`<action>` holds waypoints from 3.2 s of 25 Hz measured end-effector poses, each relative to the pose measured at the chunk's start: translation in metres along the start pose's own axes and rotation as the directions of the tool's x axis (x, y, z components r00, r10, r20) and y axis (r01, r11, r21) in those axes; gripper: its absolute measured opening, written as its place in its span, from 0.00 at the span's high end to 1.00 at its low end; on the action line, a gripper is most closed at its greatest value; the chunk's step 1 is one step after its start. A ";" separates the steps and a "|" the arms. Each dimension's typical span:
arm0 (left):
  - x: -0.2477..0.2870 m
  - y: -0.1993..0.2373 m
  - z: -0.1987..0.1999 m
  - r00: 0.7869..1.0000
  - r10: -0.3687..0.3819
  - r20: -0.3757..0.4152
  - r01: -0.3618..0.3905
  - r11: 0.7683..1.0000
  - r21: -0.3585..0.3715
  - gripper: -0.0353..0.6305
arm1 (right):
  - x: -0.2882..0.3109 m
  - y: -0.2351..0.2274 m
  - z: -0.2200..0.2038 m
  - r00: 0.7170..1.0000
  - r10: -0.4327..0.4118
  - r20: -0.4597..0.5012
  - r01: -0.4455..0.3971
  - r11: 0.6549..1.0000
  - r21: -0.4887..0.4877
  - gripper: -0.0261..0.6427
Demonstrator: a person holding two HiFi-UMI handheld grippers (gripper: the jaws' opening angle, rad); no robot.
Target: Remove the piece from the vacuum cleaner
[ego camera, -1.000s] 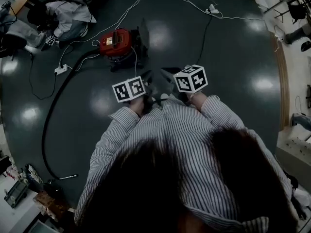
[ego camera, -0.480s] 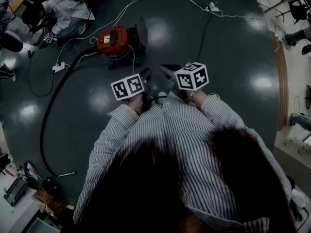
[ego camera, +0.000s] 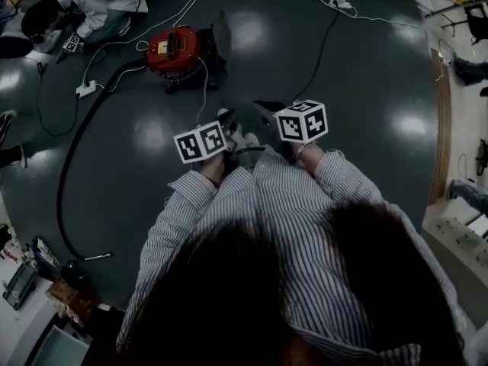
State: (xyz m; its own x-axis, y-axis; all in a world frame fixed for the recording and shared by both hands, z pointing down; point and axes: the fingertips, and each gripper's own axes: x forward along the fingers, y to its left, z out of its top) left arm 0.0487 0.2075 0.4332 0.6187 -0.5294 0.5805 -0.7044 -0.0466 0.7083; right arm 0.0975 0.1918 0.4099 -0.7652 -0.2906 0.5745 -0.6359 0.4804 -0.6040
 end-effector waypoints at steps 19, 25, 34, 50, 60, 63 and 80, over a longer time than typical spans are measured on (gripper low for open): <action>0.060 0.092 0.154 0.995 0.023 -0.102 -0.020 0.999 0.028 0.94 | 0.142 -0.062 0.144 0.997 -0.056 -0.053 0.060 0.995 0.073 0.96; 0.086 0.122 0.173 0.992 0.044 -0.118 -0.044 0.999 0.003 0.94 | 0.184 -0.082 0.162 0.994 -0.044 -0.103 0.054 0.994 0.099 0.95; 0.142 0.172 0.181 0.989 0.117 -0.085 -0.120 0.992 -0.027 0.94 | 0.239 -0.136 0.138 0.974 -0.023 -0.223 0.044 0.995 0.086 0.94; 0.250 0.271 0.141 0.985 0.165 -0.050 -0.170 0.978 -0.121 0.94 | 0.355 -0.264 0.079 0.962 -0.114 -0.246 0.133 0.989 0.062 0.93; 0.262 0.305 0.133 0.981 0.188 -0.051 -0.194 0.969 -0.150 0.94 | 0.398 -0.299 0.072 0.946 -0.173 -0.272 0.202 0.976 0.082 0.79; 0.260 0.310 0.135 0.979 0.196 -0.054 -0.202 0.968 -0.150 0.94 | 0.409 -0.304 0.070 0.940 -0.187 -0.286 0.223 0.970 0.100 0.78; 0.255 0.318 0.146 0.978 0.205 -0.039 -0.209 0.965 -0.161 0.94 | 0.414 -0.314 0.077 0.943 -0.199 -0.265 0.245 0.958 0.151 0.92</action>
State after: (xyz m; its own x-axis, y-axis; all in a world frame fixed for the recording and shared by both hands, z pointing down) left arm -0.0687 -0.0653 0.7479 0.4745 -0.4939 0.7286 -0.7524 0.2020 0.6269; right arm -0.0279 -0.1432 0.7945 -0.5685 -0.1502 0.8088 -0.8115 0.2641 -0.5213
